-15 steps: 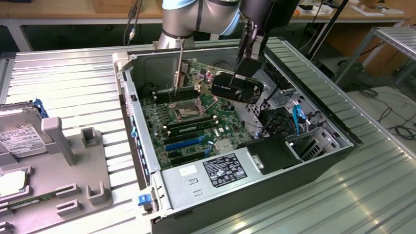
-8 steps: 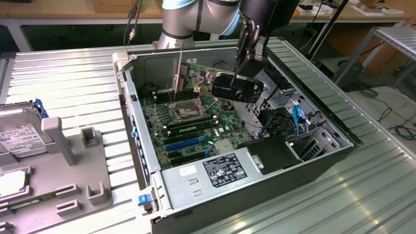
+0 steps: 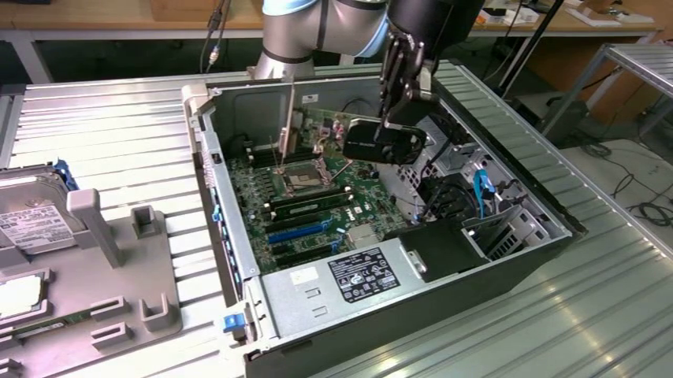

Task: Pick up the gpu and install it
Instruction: 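Insert the gpu into the slot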

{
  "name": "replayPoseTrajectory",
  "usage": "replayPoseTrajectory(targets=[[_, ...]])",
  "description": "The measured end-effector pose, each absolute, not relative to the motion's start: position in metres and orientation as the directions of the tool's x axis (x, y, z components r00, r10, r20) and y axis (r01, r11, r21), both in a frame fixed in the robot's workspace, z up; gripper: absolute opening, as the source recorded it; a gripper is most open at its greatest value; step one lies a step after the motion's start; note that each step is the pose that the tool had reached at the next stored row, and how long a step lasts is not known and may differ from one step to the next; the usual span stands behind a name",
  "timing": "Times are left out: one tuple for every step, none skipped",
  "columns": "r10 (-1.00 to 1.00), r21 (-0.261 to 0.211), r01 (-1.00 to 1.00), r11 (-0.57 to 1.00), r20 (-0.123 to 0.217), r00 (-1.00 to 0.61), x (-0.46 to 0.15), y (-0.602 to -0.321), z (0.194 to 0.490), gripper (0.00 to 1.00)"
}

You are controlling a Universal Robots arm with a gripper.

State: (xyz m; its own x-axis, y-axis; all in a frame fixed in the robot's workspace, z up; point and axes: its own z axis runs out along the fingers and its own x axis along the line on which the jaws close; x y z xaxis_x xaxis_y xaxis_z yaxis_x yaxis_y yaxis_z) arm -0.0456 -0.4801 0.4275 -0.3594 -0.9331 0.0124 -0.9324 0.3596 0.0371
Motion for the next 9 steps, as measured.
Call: replayPoseTrajectory(targets=[[-0.937,0.037,-0.936,0.35,0.012,-0.35,-0.0456,-0.4802,0.4275,0.27],[-0.944,0.037,-0.943,0.331,0.012,-0.331,-0.0456,-0.4802,0.4275,0.27],[-0.949,0.037,-0.949,0.314,0.012,-0.314,-0.0456,-0.4802,0.4275,0.27],[-0.952,0.037,-0.951,0.306,0.012,-0.305,-0.0455,-0.4802,0.4275,0.27],[-0.957,0.037,-0.956,0.291,0.012,-0.291,-0.0455,-0.4802,0.4275,0.27],[-0.961,0.037,-0.96,0.278,0.012,-0.278,-0.0456,-0.4802,0.4275,0.27],[-0.963,0.037,-0.962,0.269,0.012,-0.269,-0.0456,-0.4802,0.4275,0.27],[-0.968,0.037,-0.967,0.252,0.012,-0.251,-0.0455,-0.4802,0.4275,0.27],[-0.972,0.037,-0.971,0.234,0.012,-0.234,-0.0455,-0.4802,0.4275,0.27]])
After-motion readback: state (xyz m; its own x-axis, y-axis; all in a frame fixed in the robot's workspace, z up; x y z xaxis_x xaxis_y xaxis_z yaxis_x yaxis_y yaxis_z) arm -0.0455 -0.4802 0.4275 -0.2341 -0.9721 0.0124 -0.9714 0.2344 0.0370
